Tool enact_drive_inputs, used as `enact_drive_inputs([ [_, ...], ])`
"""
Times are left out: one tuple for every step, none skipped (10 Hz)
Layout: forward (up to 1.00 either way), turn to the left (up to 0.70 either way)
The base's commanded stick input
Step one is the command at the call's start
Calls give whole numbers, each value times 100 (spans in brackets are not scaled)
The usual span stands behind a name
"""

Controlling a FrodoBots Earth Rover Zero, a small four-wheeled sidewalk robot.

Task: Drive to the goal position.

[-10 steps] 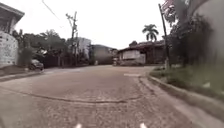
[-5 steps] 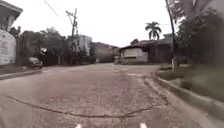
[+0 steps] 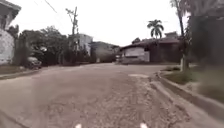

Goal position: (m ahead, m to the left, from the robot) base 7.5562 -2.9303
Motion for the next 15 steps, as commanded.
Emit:
enact_drive_inputs([
  [85,0],
  [85,0],
  [85,0],
  [85,0],
  [85,0],
  [85,0],
  [85,0],
  [85,0],
  [85,0],
  [85,0],
  [85,-34],
  [85,-34],
  [85,-22],
  [85,0],
  [85,0],
])
